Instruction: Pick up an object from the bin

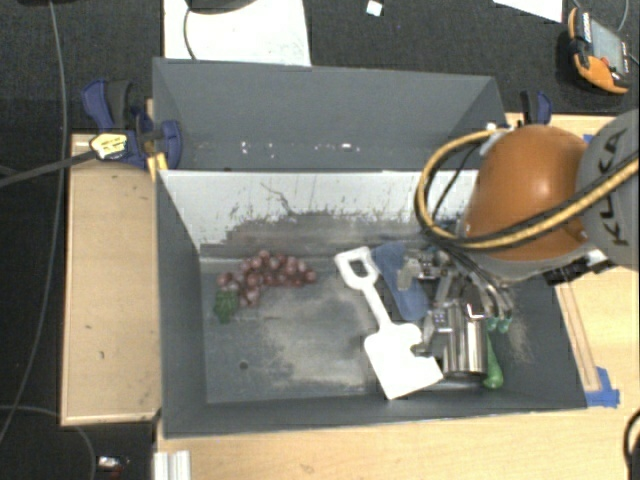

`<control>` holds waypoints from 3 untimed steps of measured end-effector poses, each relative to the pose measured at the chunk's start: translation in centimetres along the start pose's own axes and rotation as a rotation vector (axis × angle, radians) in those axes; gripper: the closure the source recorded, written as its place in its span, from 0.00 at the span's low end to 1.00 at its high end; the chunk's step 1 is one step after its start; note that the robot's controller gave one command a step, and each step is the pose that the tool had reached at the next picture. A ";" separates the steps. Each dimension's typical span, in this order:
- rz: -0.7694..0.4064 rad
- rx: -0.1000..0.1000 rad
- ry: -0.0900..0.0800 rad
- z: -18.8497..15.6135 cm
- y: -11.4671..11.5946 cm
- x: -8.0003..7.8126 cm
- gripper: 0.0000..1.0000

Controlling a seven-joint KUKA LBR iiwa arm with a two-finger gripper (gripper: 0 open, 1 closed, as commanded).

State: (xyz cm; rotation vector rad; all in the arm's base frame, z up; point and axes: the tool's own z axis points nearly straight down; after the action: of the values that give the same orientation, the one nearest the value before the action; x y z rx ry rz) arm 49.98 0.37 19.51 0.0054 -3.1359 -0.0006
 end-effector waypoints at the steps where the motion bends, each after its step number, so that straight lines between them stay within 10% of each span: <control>1: 0.000 0.000 -0.008 -0.4 0.0 -0.2 0.00; 2: -0.560 0.001 -0.007 12.0 0.8 -2.2 0.00; 3: -0.564 0.002 -0.011 3.5 0.9 -2.1 0.00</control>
Offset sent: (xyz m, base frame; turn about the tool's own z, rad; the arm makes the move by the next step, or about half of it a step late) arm 0.0215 0.0084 -0.1251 -0.5836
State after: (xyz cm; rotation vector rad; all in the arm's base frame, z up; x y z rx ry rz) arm 52.03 1.30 16.01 0.8817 -3.0215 0.0006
